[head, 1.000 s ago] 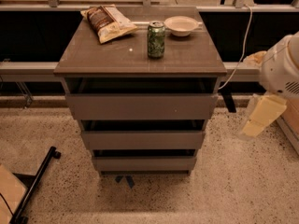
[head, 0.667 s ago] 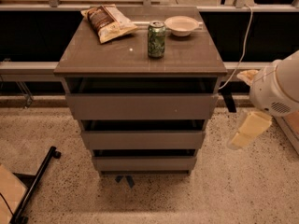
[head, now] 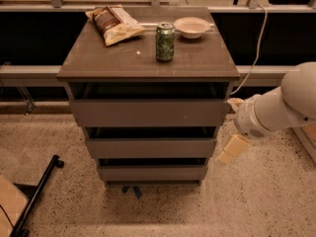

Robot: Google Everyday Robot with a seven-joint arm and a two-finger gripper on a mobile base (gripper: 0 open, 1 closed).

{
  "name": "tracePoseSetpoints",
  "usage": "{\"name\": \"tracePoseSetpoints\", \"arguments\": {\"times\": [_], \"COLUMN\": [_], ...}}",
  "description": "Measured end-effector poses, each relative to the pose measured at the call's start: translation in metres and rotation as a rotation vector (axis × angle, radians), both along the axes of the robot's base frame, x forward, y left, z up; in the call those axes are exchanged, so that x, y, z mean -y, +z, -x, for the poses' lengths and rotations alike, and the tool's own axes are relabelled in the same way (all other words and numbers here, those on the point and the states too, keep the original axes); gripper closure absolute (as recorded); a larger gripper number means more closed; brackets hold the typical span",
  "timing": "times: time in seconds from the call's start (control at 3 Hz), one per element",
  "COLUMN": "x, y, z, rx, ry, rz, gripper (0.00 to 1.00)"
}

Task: Open bottom drawer

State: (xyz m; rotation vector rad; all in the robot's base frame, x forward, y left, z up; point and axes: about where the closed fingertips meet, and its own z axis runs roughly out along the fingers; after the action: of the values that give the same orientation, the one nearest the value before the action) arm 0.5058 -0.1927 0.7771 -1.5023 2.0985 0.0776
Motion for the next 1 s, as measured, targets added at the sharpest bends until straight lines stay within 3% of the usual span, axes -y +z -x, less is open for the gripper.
{"name": "tracePoseSetpoints", "arguments": {"times": [0.33,0.67,1.0], "x": [0.000,-0.005,-0.020], "y": [0.000,-0.023,-0.065], "z": [0.000,0.005,0.000], "rx": [0.000,-0.032,-0.055], "ry": [0.000,-0.049,-0.081], "rz": [0.000,-0.050,-0.147], "gripper": [0.00,0.00,0.00]}}
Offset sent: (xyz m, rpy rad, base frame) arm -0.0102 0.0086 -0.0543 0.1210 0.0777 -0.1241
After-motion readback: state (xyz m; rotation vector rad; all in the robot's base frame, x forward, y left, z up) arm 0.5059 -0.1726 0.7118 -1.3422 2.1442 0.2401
